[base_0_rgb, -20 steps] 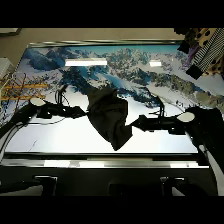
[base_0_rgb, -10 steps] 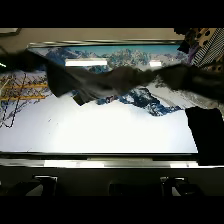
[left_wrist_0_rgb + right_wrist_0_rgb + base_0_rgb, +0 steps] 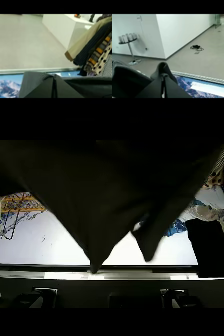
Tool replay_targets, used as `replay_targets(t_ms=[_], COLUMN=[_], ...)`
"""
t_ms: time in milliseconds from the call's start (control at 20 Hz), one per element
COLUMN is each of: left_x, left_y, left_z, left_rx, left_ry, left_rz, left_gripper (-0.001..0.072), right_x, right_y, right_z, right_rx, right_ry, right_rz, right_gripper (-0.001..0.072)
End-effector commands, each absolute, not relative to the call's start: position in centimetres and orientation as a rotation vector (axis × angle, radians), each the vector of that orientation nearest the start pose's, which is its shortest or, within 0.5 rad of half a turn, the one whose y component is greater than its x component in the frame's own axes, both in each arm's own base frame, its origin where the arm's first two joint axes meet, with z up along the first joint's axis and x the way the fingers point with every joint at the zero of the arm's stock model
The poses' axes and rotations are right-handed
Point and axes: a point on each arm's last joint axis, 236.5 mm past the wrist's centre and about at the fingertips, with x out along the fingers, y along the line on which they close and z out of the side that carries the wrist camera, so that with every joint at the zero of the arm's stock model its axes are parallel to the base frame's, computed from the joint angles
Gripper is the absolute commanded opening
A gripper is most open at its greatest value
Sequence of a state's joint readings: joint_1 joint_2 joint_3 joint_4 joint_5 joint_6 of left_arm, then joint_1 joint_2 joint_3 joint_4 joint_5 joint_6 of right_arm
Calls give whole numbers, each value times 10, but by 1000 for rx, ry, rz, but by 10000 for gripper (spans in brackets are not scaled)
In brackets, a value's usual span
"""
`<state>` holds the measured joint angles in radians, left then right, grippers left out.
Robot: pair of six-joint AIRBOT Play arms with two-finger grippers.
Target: Fold the clothes and pants, and hang the long-sleeved shirts on hangers.
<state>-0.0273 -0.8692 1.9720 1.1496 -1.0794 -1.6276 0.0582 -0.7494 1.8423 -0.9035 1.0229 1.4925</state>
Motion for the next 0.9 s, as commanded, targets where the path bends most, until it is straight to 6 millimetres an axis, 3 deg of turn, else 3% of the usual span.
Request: replay_targets(t_ms=[0, 100, 200, 350, 450, 550, 700, 850], left_x=[268, 311, 367, 450, 494, 525, 545, 549], left_y=[-88, -83, -75, -61, -59, -60, -61, -64], left_z=[527, 484, 418, 294, 206, 120, 10, -46], left_rx=[-279, -264, -248, -227, -211, -225, -239, -259], left_ry=[8, 150, 347, 636, 817, 973, 1154, 1235], left_rz=[-380, -333, -270, -171, -150, -131, -105, -97], left_gripper=[12, 12, 12, 12, 12, 13, 13, 13], right_x=[253, 313, 377, 465, 515, 551, 581, 595], right_y=[123, 124, 131, 143, 155, 169, 186, 191], right_z=[528, 481, 420, 318, 246, 183, 106, 53], right_rx=[301, 334, 358, 414, 480, 572, 703, 788], right_ry=[-23, 148, 334, 569, 688, 776, 873, 940], right_rz=[546, 505, 489, 475, 485, 507, 524, 497], right_gripper=[29, 29, 29, 30, 31, 31, 32, 52])
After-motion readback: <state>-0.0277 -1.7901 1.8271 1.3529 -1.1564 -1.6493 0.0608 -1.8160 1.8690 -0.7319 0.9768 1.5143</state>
